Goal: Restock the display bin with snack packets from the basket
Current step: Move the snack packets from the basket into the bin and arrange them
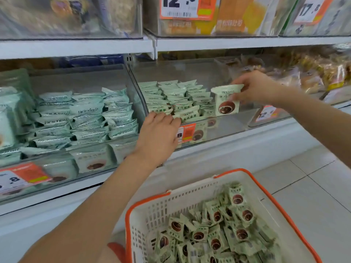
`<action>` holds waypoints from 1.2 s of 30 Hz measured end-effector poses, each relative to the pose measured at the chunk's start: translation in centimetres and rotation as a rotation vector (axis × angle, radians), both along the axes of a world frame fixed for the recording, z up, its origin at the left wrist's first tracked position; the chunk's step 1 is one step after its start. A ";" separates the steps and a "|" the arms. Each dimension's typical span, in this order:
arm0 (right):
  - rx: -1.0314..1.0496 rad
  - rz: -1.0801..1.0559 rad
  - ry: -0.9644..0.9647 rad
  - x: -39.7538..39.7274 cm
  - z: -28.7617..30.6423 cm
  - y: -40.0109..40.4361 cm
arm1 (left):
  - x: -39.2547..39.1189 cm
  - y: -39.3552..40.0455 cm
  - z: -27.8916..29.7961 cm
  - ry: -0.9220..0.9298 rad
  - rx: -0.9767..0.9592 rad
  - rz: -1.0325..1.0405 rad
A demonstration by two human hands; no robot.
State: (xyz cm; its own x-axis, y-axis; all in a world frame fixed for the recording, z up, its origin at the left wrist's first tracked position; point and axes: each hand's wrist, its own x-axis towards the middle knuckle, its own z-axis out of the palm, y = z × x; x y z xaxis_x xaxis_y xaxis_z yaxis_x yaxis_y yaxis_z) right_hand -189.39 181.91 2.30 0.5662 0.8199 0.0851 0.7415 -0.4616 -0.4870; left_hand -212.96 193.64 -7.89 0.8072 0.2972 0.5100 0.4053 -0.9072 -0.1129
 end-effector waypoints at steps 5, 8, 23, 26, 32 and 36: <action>-0.070 0.075 0.080 1.3 -0.6 3.3 | 0.2 0.1 -0.2 -0.037 0.036 0.004; -0.172 0.112 0.023 1.8 -1.2 3.8 | 0.6 -0.1 -0.1 -0.048 0.015 0.001; -0.466 0.295 -0.360 2.1 -4.4 5.0 | 0.6 -0.2 -0.6 -0.028 0.000 0.026; -0.479 0.373 -0.466 2.1 -4.5 5.5 | 0.6 -0.2 -0.6 -0.031 0.022 0.014; -0.423 0.469 -0.549 2.6 -4.8 5.6 | 0.6 -0.2 -0.8 -0.044 0.013 0.003; -0.476 0.498 -0.555 2.2 -4.3 5.7 | 0.5 -0.5 -0.7 -0.028 -0.018 0.016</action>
State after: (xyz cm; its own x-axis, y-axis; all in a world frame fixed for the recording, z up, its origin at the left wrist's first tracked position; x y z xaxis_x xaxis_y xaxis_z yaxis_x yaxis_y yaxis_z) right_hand -187.24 187.64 -2.03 0.1126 0.9788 -0.1710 0.9827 -0.0843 0.1646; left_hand -212.41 193.17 -8.62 0.7877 0.3193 0.5269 0.4228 -0.9022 -0.0852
